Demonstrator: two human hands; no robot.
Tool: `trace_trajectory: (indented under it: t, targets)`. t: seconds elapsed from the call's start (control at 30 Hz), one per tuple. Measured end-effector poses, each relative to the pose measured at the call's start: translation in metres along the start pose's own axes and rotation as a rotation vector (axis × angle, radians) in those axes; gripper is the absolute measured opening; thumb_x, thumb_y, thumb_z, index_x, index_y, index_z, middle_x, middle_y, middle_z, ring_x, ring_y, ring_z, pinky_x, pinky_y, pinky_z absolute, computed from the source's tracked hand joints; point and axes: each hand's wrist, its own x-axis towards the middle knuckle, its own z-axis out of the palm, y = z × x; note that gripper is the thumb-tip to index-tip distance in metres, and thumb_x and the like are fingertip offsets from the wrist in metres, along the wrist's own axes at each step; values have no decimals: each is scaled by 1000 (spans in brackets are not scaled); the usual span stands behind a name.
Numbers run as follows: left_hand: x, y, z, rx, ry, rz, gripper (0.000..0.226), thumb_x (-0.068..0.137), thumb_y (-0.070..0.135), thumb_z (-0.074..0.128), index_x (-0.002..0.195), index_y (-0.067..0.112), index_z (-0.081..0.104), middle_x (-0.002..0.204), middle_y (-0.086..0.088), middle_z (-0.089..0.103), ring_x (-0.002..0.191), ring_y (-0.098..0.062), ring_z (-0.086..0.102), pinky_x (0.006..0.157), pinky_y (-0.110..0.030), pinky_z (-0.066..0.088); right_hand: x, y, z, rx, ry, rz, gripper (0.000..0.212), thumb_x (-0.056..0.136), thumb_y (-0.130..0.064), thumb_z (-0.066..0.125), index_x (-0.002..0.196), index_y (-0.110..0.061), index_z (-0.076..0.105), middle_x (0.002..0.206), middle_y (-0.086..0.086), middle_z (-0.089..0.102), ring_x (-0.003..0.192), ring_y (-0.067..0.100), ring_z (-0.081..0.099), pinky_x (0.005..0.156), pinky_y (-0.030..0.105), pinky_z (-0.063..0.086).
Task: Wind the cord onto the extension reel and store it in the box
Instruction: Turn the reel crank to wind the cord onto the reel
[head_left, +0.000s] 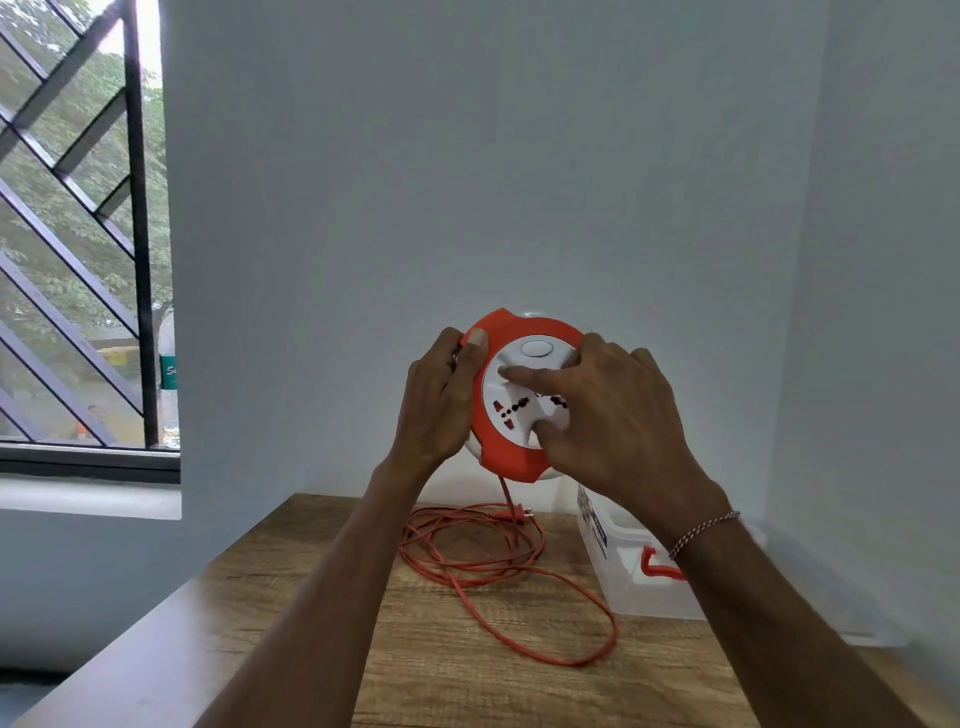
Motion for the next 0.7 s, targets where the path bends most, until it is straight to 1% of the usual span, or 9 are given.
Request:
trace_trajectory:
  t: [0.03, 0.1, 0.2, 0.27, 0.33, 0.43, 0.5, 0.57, 0.7]
  targets:
    - [0, 0, 0, 1, 4, 0, 41, 97, 48, 40, 91, 11, 56, 73, 0, 66, 59, -16, 66, 55, -31, 56, 0, -1, 0, 23, 18, 29, 58, 71, -54, 68, 126, -39, 57, 113, 9, 68, 96, 27, 63, 84, 43, 49]
    - [1, 0, -1, 6, 13, -6, 41, 96, 49, 40, 91, 12, 56, 72, 2, 66, 59, -14, 65, 54, -27, 56, 2, -3, -2, 95, 38, 87, 61, 76, -66, 57, 126, -32, 58, 107, 6, 71, 90, 26, 68, 82, 43, 54]
    - [1, 0, 0, 9, 7, -8, 37, 96, 49, 40, 93, 16, 57, 73, 9, 67, 61, -10, 67, 55, -18, 55, 5, -5, -6, 153, 29, 111, 57, 85, -63, 46, 125, -25, 61, 103, 4, 73, 86, 23, 70, 84, 40, 55]
    - [0, 0, 1, 5, -4, -10, 32, 97, 46, 41, 94, 18, 57, 73, 13, 67, 62, -8, 68, 55, -16, 54, 4, -3, -9, 149, 32, 71, 51, 87, -56, 51, 121, -22, 64, 105, 6, 72, 90, 25, 68, 86, 40, 53]
    - [-2, 0, 2, 4, -10, -7, 31, 98, 44, 41, 92, 18, 56, 71, 13, 67, 60, -8, 67, 53, -15, 53, 4, 2, -12, 143, 34, 25, 41, 85, -45, 62, 115, -18, 67, 108, 9, 70, 94, 26, 63, 83, 38, 51]
    - [-1, -1, 1, 4, -1, 1, 31, 98, 43, 41, 92, 17, 56, 72, 10, 66, 59, -7, 66, 53, -15, 53, 6, 7, -16, 155, -13, -37, 32, 81, -26, 72, 112, -21, 69, 114, 8, 65, 101, 25, 55, 83, 37, 51]
    - [-1, -1, 1, -4, 6, 3, 31, 97, 44, 40, 94, 17, 56, 76, 8, 67, 60, -8, 67, 54, -15, 53, 7, 7, -18, 170, -88, -87, 35, 76, -20, 77, 109, -27, 70, 122, 6, 61, 110, 25, 50, 86, 39, 51]
    - [-1, 0, 1, -11, 5, 4, 35, 96, 45, 39, 95, 16, 57, 77, 7, 68, 61, -8, 67, 55, -16, 54, 7, 4, -20, 171, -148, -117, 39, 72, -21, 80, 108, -32, 70, 129, 4, 55, 119, 24, 43, 91, 41, 49]
    - [1, 1, 1, -8, 17, -7, 40, 95, 48, 38, 94, 13, 57, 77, 5, 68, 64, -12, 67, 58, -22, 57, 5, -1, -21, 96, -182, -140, 53, 65, -24, 85, 113, -38, 67, 137, 4, 48, 124, 27, 36, 92, 45, 47]
